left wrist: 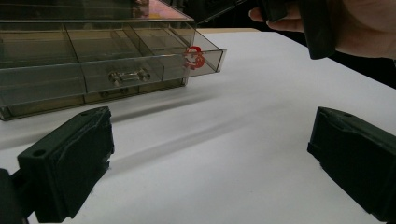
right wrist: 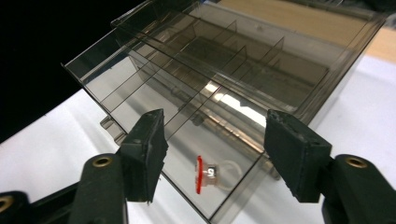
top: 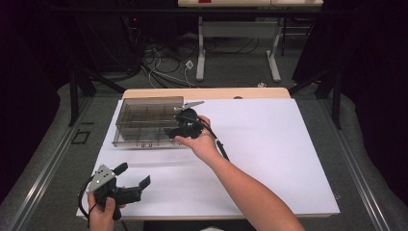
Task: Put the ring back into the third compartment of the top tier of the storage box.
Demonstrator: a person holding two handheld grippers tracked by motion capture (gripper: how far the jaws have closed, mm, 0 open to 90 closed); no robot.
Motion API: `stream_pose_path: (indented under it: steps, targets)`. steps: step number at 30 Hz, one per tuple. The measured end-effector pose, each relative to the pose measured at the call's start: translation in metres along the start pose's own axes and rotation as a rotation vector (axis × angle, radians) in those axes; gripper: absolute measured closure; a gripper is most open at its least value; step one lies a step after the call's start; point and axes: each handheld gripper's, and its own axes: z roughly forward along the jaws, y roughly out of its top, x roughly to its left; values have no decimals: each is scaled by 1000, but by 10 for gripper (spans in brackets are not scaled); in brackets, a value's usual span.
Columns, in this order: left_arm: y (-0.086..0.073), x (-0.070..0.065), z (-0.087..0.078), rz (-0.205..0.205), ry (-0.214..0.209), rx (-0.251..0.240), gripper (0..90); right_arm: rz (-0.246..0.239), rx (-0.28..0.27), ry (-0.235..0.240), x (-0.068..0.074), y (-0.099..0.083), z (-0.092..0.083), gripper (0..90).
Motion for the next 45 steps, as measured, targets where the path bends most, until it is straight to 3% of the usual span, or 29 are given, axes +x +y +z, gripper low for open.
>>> stream_pose_path:
  steps: [6, 10, 17, 24, 30, 34, 45]
  targets:
    - [0, -1, 1, 3, -2, 3, 2, 7, 0, 23, -1, 3, -13, 352]
    - [0, -1, 1, 5, -3, 5, 2, -30, 1, 17, 0, 3, -24, 340]
    - [0, -1, 2, 7, -3, 6, 2, -43, -14, 49, 1, -4, -38, 282]
    - [0, -1, 2, 5, -3, 7, 2, -103, -61, 29, 4, -13, -51, 226]
    - [0, -2, 2, 6, -1, 6, 2, -124, -65, 24, 6, -22, -66, 183]
    - [0, -2, 3, 4, 1, 6, 2, -107, -71, 39, 4, -30, -76, 155]
    - [0, -2, 3, 3, 5, 7, 2, -71, -121, 15, -15, -65, -105, 142]
